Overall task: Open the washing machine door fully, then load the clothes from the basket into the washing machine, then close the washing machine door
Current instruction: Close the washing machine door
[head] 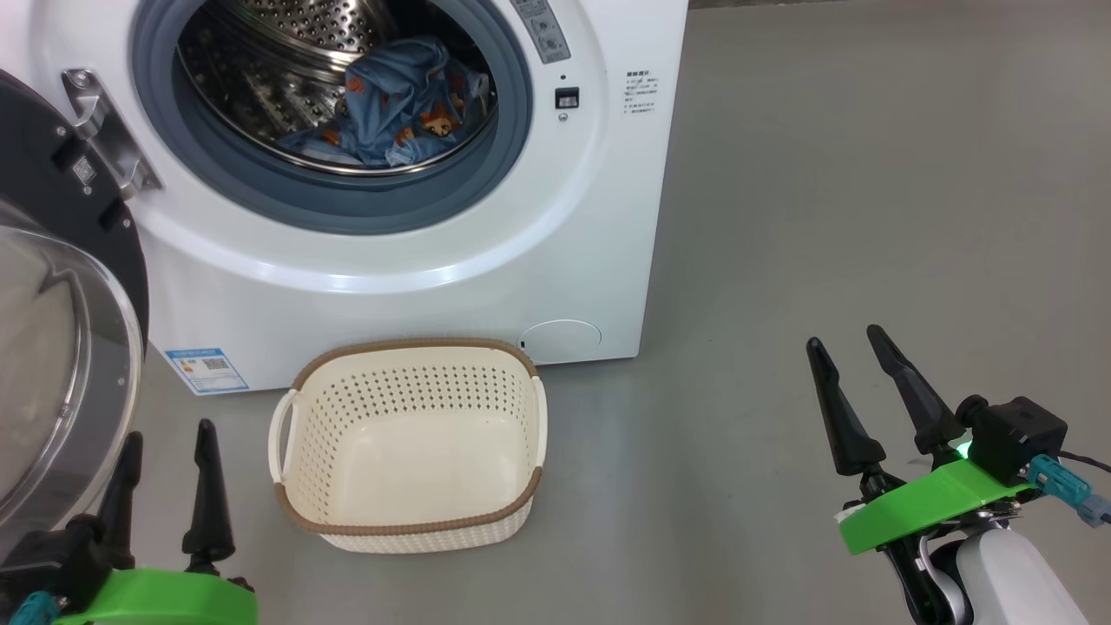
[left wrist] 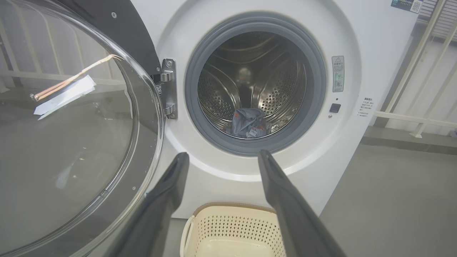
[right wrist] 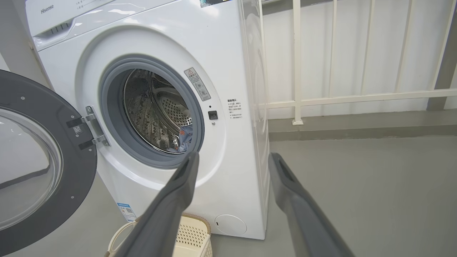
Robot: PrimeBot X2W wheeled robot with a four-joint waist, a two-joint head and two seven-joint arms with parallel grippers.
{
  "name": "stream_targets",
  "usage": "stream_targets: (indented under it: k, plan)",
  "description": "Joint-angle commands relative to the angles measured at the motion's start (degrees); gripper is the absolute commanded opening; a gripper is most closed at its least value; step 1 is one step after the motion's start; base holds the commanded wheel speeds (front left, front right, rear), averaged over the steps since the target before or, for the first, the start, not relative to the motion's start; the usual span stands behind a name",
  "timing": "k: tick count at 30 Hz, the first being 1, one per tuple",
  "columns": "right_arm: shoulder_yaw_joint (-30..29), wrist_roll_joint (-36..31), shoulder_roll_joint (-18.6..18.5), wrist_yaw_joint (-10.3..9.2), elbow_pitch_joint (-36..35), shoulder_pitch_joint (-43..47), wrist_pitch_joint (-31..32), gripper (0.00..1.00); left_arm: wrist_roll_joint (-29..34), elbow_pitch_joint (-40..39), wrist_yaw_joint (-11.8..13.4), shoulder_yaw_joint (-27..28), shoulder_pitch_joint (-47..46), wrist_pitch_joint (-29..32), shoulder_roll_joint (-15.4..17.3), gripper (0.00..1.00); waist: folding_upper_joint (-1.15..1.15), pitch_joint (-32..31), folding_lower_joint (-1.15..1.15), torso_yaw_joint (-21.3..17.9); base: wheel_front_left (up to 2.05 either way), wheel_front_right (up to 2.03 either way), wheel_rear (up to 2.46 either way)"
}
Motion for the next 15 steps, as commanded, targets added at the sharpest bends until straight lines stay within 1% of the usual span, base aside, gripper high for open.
stream_targets:
  k: [1,15]
  plan:
    - [1.1,0.5,-0.1,0.09,-1.3,0.3,-0.3,1.0,0.9,-1.1,-0.2,2.3,-1.1,-0.4,1.1,1.0,0.0,0.0,0.0,0.0,0.0,0.0,0.0]
    - [1.2,0.6,-0.1,0.09,-1.0,0.4,-0.3,1.0,1.3,-0.6,-0.4,2.7,-1.2,-0.4,0.7,1.0,0.0,-0.3,0.0,0.2,0.0,0.0,0.0]
